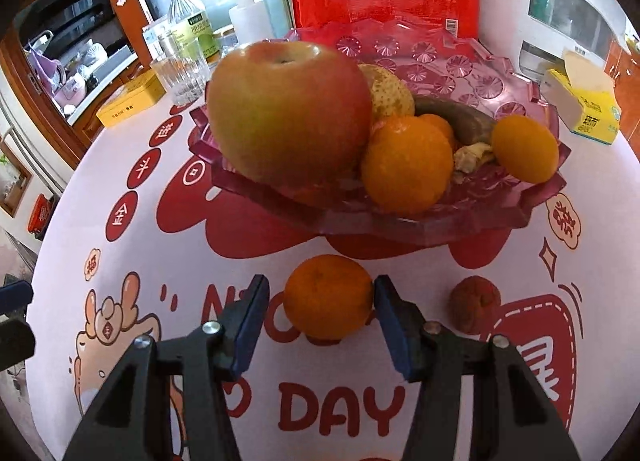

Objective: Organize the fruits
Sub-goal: 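Close the right tool on the orange, then carry the orange into the bowl and open the right tool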

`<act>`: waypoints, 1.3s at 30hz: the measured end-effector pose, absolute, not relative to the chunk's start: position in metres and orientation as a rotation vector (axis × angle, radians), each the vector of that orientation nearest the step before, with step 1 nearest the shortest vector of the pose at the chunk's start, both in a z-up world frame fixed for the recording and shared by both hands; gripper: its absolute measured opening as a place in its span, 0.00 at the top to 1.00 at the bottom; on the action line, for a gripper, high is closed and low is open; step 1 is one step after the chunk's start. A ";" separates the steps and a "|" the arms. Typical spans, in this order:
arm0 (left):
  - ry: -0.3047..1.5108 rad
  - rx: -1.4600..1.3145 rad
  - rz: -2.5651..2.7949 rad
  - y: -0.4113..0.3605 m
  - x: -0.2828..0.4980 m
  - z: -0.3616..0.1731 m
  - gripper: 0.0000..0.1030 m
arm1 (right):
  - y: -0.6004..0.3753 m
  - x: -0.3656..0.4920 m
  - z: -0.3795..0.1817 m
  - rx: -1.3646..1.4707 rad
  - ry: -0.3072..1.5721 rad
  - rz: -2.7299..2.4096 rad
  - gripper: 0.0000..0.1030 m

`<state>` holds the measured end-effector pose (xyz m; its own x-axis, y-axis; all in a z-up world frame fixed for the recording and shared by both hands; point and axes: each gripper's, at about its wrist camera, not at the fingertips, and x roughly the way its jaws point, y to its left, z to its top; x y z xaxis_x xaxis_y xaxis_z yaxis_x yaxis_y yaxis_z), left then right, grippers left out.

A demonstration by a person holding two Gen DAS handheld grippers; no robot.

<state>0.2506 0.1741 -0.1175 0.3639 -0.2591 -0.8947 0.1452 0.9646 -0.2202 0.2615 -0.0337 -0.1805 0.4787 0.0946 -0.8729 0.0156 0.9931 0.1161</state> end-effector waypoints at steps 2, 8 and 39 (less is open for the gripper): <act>1.169 -0.108 -0.261 0.174 0.251 -0.118 0.16 | -0.032 0.263 -0.183 0.102 1.082 0.044 0.54; 1.177 -0.100 -0.257 0.173 0.252 -0.118 0.16 | -0.029 0.261 -0.183 0.076 1.086 0.044 0.56; 1.213 -0.111 -0.223 0.183 0.250 -0.135 0.16 | -0.094 0.305 -0.067 0.062 0.842 0.033 0.57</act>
